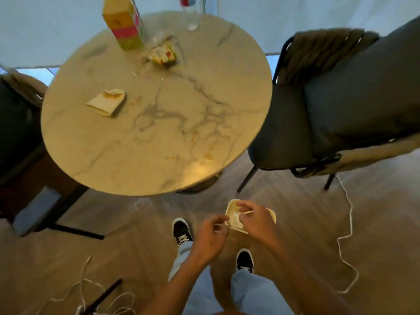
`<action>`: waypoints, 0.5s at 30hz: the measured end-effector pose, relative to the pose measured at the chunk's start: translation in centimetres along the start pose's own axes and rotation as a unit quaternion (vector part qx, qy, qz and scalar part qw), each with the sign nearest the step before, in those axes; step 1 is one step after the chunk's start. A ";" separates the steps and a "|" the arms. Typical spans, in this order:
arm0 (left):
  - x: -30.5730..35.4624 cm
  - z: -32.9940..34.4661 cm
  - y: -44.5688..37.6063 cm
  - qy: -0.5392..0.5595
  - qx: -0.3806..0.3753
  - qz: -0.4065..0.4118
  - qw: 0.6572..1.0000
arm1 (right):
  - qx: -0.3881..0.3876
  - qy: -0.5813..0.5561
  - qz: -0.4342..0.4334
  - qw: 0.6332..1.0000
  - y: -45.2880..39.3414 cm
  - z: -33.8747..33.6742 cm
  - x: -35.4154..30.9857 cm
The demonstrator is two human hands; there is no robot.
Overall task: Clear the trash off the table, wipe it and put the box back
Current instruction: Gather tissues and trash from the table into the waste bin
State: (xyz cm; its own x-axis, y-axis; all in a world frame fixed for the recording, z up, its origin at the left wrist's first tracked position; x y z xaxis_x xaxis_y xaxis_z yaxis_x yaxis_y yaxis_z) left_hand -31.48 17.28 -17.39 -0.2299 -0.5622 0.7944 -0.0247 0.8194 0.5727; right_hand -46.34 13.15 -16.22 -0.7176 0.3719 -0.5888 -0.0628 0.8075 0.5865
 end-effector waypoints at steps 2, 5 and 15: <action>1.3 -2.6 1.2 0.034 0.027 0.010 0.999 | -0.005 0.011 -0.019 1.000 0.6 -0.3 -2.8; 3.3 -6.8 2.2 0.082 0.068 0.026 0.994 | 0.000 0.022 -0.041 0.999 -0.1 -1.6 -7.3; 9.4 -23.2 -2.0 0.155 0.148 0.089 0.973 | 0.073 0.072 -0.119 0.988 -8.2 -6.1 -24.4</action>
State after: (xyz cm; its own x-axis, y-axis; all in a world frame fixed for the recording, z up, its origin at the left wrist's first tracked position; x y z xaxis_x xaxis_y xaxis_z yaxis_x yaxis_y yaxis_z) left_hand -10.98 7.80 -6.39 0.0478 -0.3772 0.9249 -0.3016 0.8773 0.3734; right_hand -32.57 -5.29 -3.27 -0.7870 0.1032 -0.6082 -0.1482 0.9254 0.3488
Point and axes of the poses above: each hand's wrist, its own y-axis away from the middle knuckle, its own z-axis out of the palm, x = y × z, the point moved 9 cm from there along -y, towards the middle knuckle, and after that the axes turned 13 degrees about y, right-handed, at the moved point
